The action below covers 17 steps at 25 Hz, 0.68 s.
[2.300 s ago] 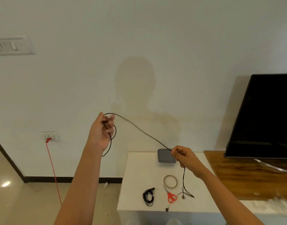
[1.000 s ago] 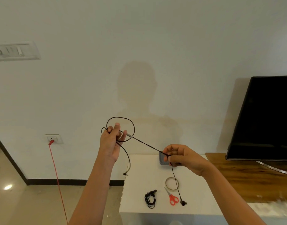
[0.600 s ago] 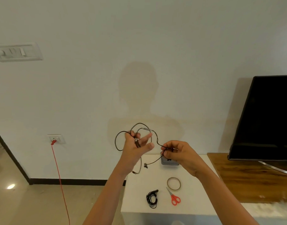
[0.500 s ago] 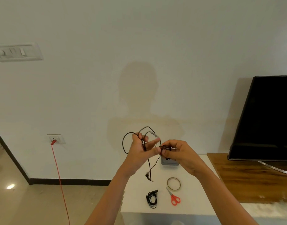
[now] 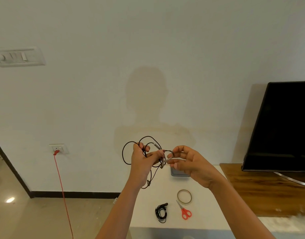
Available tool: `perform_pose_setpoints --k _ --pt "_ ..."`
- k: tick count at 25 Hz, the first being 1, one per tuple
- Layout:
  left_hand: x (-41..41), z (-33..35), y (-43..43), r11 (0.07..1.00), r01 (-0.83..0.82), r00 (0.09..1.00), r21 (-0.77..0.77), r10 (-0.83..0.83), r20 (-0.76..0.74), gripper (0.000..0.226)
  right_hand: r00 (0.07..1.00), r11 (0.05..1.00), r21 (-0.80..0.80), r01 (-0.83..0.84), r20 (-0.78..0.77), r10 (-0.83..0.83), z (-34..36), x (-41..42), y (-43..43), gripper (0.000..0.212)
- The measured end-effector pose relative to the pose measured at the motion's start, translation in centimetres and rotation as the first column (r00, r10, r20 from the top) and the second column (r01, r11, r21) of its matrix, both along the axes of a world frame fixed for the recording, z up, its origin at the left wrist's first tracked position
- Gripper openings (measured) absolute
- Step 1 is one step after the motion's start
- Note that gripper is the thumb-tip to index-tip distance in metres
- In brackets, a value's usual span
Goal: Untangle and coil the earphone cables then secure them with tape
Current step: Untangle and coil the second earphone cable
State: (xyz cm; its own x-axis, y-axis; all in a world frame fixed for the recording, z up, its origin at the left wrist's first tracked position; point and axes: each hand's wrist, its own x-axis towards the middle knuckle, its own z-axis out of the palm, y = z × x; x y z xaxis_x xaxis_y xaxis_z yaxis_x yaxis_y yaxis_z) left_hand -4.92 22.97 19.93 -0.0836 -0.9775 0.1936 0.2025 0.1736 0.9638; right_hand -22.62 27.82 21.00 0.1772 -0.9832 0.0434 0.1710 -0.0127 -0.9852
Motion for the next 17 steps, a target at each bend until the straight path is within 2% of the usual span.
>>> perform_pose_setpoints --k 2,5,11,15,17 --pt "0.0 0.0 0.1 1.0 -0.009 1.0 -0.012 0.009 -0.028 0.051 1.0 1.0 -0.003 -0.005 0.029 0.005 -0.1 0.2 0.3 0.038" --pt "-0.3 -0.1 0.4 0.999 -0.025 0.998 -0.021 0.024 -0.049 0.051 0.999 0.999 -0.026 0.027 -0.044 -0.028 -0.5 1.2 0.5 0.036" --pt "-0.4 0.0 0.5 1.0 -0.016 0.999 -0.02 0.015 -0.039 0.053 0.996 0.995 -0.041 0.088 0.006 -0.088 -1.1 2.4 0.6 0.011" --pt "-0.3 -0.1 0.6 0.996 -0.072 0.997 -0.061 0.073 0.005 0.055 0.974 0.99 -0.014 0.138 -0.182 -0.138 -1.6 3.2 0.9 0.029" --pt "-0.2 -0.2 0.7 0.992 -0.094 0.993 -0.081 0.099 0.061 0.056 0.952 0.966 -0.017 0.256 -0.166 -0.256 -1.9 3.6 1.1 0.033"
